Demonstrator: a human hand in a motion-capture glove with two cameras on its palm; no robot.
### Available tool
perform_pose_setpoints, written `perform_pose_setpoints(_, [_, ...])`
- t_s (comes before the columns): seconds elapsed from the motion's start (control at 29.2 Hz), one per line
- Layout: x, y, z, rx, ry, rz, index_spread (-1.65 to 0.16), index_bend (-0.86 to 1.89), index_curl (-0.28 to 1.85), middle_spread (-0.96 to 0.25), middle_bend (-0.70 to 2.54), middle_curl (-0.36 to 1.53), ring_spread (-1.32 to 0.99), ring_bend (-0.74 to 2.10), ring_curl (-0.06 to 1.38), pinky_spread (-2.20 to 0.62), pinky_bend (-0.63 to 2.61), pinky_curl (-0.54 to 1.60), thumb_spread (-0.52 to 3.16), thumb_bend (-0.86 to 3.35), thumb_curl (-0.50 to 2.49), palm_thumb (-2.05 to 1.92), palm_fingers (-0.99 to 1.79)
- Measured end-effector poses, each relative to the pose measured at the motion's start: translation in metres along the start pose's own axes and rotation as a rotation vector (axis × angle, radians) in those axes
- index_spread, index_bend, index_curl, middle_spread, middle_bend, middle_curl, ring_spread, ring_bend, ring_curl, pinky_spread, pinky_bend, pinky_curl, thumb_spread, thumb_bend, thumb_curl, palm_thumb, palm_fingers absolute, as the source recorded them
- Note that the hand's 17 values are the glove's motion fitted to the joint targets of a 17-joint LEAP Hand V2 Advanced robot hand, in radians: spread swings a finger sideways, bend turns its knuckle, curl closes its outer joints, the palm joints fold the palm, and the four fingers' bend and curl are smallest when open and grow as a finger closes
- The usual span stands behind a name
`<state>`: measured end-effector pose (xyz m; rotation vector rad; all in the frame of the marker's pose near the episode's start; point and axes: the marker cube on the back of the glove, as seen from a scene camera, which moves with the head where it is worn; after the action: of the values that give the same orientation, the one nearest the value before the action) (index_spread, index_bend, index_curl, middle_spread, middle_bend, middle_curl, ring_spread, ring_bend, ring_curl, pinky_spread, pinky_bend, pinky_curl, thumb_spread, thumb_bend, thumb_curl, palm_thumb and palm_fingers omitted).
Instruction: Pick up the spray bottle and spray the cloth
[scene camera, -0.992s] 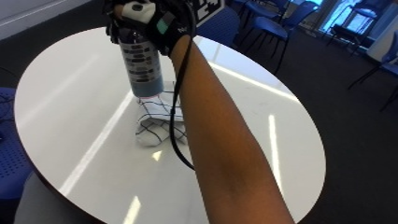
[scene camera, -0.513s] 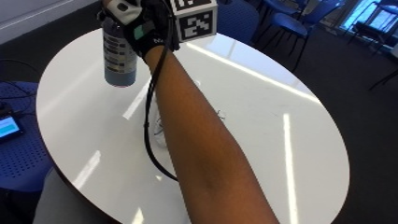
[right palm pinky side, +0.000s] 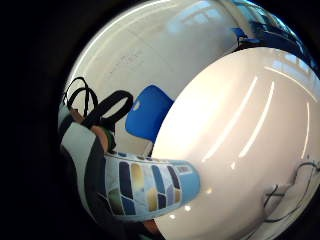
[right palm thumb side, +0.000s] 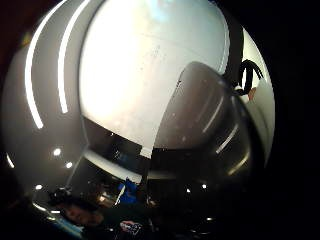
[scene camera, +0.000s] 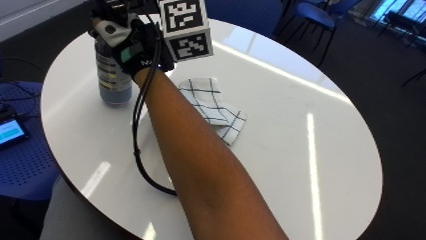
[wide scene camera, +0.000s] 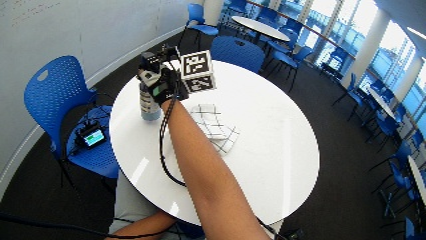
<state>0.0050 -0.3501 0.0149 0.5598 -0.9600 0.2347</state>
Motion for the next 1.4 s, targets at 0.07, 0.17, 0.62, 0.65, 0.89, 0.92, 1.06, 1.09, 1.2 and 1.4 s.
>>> perform_pose_setpoints(0.07, [0.011, 0.0, -0.021, 0.001, 0.033, 0.005, -0.28, 0.34, 0.58, -0.15, 0.52, 0.48, -0.18, 0.55, 0.43, -0.2, 0.41, 0.37, 0.48, -0.03, 0.8, 0.89, 1.35])
perform_pose_setpoints(0.17, [0.017, 0.0, -0.031, -0.005, 0.045, 0.005, -0.28, 0.33, 0.58, -0.15, 0.51, 0.48, -0.18, 0.55, 0.43, -0.2, 0.42, 0.37, 0.48, -0.03, 0.8, 0.89, 1.35])
perform_pose_setpoints(0.62, [-0.002, 0.003, -0.04, -0.053, 0.023, -0.009, -0.27, 0.32, 0.59, -0.15, 0.51, 0.48, -0.18, 0.55, 0.43, -0.2, 0.43, 0.38, 0.49, -0.03, 0.81, 0.9, 1.34])
perform_pose_setpoints(0.65, [-0.006, 0.005, -0.041, -0.069, 0.015, -0.011, -0.27, 0.32, 0.59, -0.15, 0.51, 0.48, -0.18, 0.55, 0.43, -0.2, 0.43, 0.38, 0.49, -0.03, 0.81, 0.9, 1.35])
perform_pose_setpoints(0.89, [-0.024, 0.01, -0.047, -0.106, -0.012, -0.022, -0.27, 0.31, 0.59, -0.16, 0.49, 0.48, -0.17, 0.55, 0.43, -0.2, 0.44, 0.38, 0.51, -0.03, 0.81, 0.9, 1.33])
perform_pose_setpoints(0.92, [-0.024, 0.009, -0.047, -0.103, -0.009, -0.022, -0.27, 0.31, 0.59, -0.17, 0.49, 0.48, -0.17, 0.55, 0.43, -0.2, 0.44, 0.38, 0.52, -0.03, 0.81, 0.9, 1.33])
perform_pose_setpoints(1.06, [-0.019, 0.005, -0.045, -0.087, -0.002, -0.019, -0.28, 0.31, 0.59, -0.17, 0.48, 0.48, -0.17, 0.55, 0.43, -0.19, 0.45, 0.38, 0.52, -0.03, 0.81, 0.9, 1.33])
perform_pose_setpoints(1.09, [-0.018, 0.005, -0.045, -0.084, -0.002, -0.019, -0.28, 0.31, 0.59, -0.17, 0.48, 0.48, -0.16, 0.55, 0.43, -0.19, 0.45, 0.38, 0.52, -0.03, 0.81, 0.9, 1.33])
perform_pose_setpoints(1.2, [-0.013, 0.0, -0.044, -0.067, 0.01, -0.023, -0.28, 0.31, 0.6, -0.18, 0.48, 0.48, -0.16, 0.55, 0.43, -0.19, 0.45, 0.38, 0.53, -0.03, 0.81, 0.9, 1.33])
perform_pose_setpoints(1.4, [-0.009, -0.009, -0.041, -0.04, 0.026, -0.02, -0.28, 0.3, 0.6, -0.18, 0.48, 0.48, -0.15, 0.55, 0.43, -0.19, 0.45, 0.38, 0.55, -0.03, 0.81, 0.89, 1.33])
